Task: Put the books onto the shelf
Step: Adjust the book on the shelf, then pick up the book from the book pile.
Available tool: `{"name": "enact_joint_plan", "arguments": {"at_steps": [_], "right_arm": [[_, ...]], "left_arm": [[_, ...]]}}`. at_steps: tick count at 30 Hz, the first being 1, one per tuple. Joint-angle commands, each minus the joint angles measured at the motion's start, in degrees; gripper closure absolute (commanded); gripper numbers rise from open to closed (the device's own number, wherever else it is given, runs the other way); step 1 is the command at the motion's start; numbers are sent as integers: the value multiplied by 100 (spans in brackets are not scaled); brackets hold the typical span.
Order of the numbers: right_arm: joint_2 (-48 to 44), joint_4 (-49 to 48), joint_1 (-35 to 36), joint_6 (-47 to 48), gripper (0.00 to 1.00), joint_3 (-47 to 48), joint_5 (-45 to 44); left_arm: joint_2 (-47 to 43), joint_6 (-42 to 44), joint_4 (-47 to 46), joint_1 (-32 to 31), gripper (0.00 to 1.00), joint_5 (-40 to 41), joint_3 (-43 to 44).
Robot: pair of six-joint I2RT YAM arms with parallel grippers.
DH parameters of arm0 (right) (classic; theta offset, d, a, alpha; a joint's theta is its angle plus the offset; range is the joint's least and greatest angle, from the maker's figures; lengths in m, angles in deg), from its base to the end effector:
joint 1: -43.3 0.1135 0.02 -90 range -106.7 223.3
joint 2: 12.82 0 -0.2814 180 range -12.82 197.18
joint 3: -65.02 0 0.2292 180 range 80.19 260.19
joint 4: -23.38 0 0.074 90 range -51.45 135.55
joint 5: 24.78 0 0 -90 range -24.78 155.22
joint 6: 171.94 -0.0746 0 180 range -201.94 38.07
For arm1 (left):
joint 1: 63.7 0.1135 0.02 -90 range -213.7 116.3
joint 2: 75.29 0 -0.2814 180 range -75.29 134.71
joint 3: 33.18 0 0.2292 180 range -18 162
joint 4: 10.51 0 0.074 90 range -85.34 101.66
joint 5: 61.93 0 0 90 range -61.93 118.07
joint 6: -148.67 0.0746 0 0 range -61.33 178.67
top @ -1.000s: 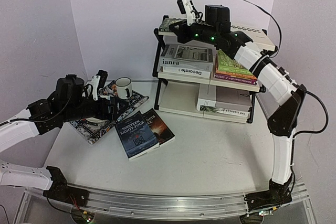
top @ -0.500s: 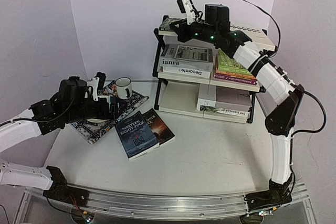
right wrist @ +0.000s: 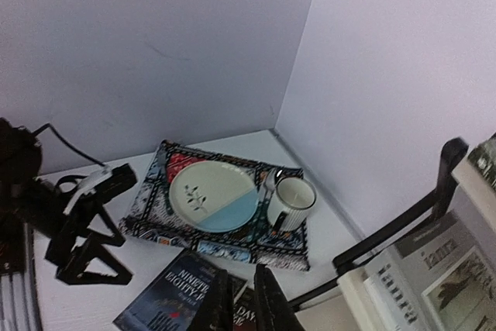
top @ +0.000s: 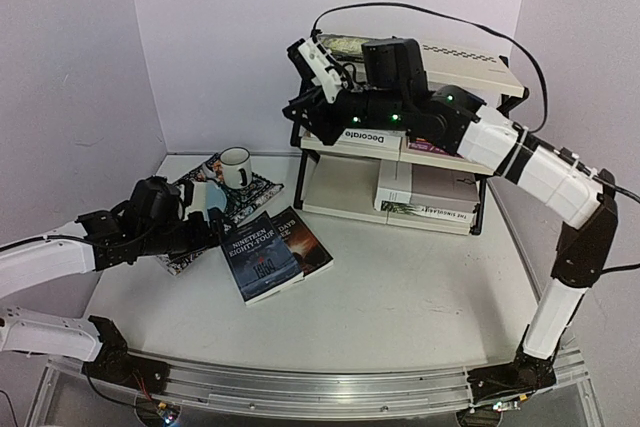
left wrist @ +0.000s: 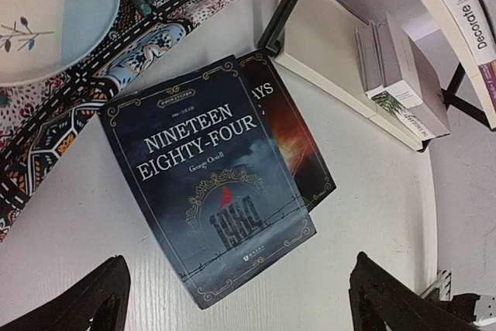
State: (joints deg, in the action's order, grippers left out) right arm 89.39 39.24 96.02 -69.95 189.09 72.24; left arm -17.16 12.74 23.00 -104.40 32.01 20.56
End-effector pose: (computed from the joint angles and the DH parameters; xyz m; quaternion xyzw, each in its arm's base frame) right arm 0.2589 0.3552 0.4893 -0.3959 0.5398 0.2965 0.6811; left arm 0.1679 -0.1377 0.2438 -0.0560 0.8963 -0.2786 0.3405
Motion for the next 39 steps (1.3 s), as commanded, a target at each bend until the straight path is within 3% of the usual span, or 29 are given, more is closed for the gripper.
{"name": "enact_joint_plan", "arguments": {"at_steps": [1,6,15,26,31,39], "right_arm": [[-675,-298,53,-1040,72,-883,-128],[-858,-610,377,-2483,63,-2212,-299],[-407,-1596,674,-4278,58,-3811,-472],[805,-2179,744,-5208,53,-4054,-796],[1143,-2256,744,-5137,49,-3982,-1150],[1670,-2241,734,-4980,53,-3516,-1288]], "left_arm": [[11,-583,-569,304,0,-682,-400],[218,-540,-1184,912,0,-1578,-834],[1395,-377,-2238,1045,3,-2159,-932],[2245,-367,-2801,1158,5,-2308,-1019],[2483,-412,-2952,1169,8,-2380,-1054],[2828,-562,-3315,1169,14,-2503,-1060]]}}
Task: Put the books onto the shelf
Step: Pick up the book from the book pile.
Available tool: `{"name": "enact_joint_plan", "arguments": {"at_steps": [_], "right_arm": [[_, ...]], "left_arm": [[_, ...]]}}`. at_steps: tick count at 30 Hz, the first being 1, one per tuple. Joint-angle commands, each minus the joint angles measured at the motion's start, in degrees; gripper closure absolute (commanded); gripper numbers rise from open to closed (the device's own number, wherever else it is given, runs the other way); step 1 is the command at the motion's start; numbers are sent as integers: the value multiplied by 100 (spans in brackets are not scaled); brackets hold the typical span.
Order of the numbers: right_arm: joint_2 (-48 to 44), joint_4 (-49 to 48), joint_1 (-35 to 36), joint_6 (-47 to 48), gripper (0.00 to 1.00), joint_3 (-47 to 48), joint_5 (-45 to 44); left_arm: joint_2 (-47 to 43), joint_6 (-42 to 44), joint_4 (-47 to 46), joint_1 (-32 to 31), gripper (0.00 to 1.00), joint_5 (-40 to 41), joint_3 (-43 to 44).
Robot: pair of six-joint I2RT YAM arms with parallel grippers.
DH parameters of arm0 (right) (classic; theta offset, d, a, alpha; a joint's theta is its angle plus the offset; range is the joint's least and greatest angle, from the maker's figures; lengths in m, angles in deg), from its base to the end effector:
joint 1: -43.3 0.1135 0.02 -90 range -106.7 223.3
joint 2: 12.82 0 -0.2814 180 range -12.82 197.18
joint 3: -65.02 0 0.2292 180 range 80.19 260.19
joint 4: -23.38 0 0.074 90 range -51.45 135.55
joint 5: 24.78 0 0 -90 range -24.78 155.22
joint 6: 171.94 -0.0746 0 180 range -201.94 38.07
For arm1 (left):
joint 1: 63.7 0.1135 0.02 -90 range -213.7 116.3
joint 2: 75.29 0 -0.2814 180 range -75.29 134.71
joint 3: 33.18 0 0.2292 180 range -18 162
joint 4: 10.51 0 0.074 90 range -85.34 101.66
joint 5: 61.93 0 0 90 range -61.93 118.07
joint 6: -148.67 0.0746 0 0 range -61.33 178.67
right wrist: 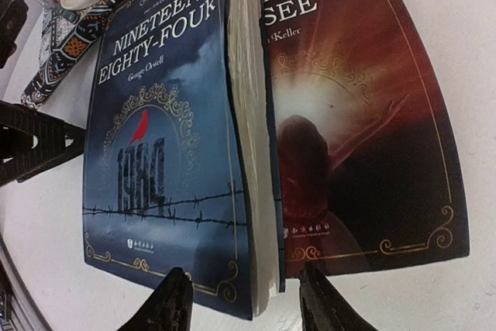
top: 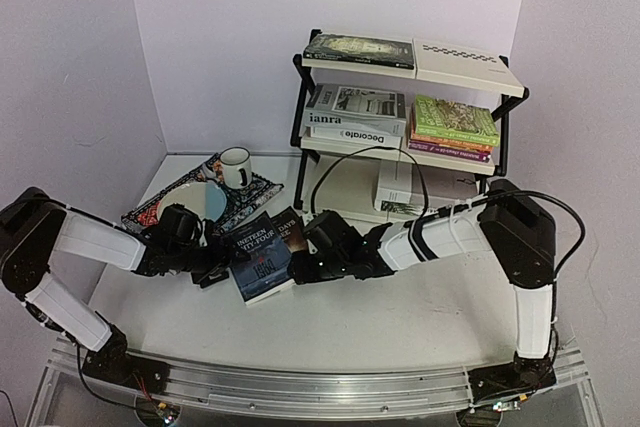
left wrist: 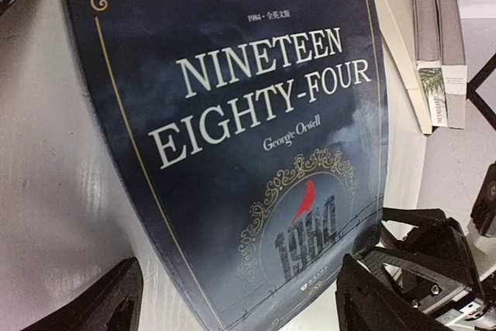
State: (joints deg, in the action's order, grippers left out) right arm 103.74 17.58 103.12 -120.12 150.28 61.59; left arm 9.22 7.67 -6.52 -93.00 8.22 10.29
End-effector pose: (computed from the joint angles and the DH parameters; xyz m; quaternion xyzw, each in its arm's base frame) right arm 0.2432 0.4088 0.1822 -0.1421 0.8334 0.3849 0.3701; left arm 0.2212 -0.1532 0.1411 -0.1066 0.9063 -0.3646 0.1853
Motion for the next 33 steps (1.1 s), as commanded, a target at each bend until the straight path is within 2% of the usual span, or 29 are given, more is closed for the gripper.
{"name": "enact_joint_plan", "arguments": {"at_steps": [1,3,5,9,11,18,23,30,33], "right_arm": [[295,-61,23,22,54,417,-203],[417,-4,17,-1,57,528,-114],[496,82,3,-5,64,617,26],[381,131,-1,-95,90,495,168],[263,168,3,-118,100,408,218],[-563,358,-9,-31,100,-178,161],[-1219,864,-88,190,100,-545,240],[-2022,1594,-290,1337,100,-973,1338],[-2393,1702,-347,2036,100,-1145,1842]], "left_arm": [[238,-72,-409,30,15,-136,-28],[329,-112,-559,30,17,-193,-38],[425,-158,-746,30,19,-296,-50],[640,-250,-1131,30,24,-514,-16],[648,-285,-1252,26,26,-613,16],[35,-356,-1303,30,28,-636,-185],[-362,-296,-1290,29,25,-569,-492],[-903,660,-1218,38,16,-793,-654],[-1044,1313,-1194,38,15,-1008,-617]]}}
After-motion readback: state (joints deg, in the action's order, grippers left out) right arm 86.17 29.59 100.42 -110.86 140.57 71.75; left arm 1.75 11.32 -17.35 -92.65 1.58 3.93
